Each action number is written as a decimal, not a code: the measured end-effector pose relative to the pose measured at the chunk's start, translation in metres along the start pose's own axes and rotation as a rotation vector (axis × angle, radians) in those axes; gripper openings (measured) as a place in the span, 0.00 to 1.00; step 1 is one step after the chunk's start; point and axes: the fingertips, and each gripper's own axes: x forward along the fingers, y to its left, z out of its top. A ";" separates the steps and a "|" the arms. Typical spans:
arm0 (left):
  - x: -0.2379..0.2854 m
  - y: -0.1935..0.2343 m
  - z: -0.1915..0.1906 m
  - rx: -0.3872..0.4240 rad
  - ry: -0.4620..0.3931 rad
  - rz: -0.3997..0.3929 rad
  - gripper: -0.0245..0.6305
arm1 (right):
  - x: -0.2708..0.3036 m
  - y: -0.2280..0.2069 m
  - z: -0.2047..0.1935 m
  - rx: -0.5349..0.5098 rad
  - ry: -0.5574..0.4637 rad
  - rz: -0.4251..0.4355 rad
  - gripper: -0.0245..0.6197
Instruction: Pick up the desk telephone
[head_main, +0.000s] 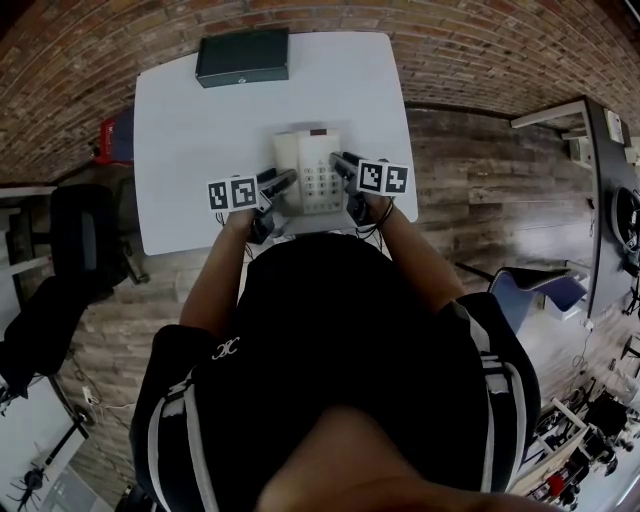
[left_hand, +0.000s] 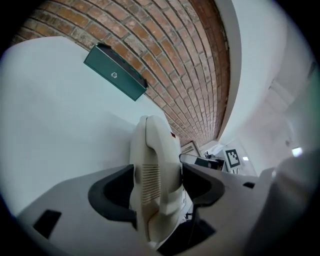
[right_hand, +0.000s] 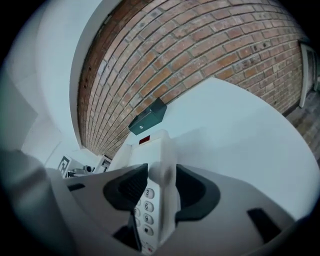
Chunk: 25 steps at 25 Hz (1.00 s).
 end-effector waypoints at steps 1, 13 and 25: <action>0.002 0.000 -0.002 0.005 0.008 -0.004 0.47 | 0.001 0.001 -0.002 0.016 0.004 0.015 0.27; 0.000 0.000 -0.004 -0.003 -0.012 0.026 0.47 | -0.001 0.004 -0.005 0.017 0.002 0.013 0.24; -0.025 -0.038 0.024 0.071 -0.107 0.020 0.46 | -0.029 0.042 0.040 -0.112 -0.092 0.040 0.22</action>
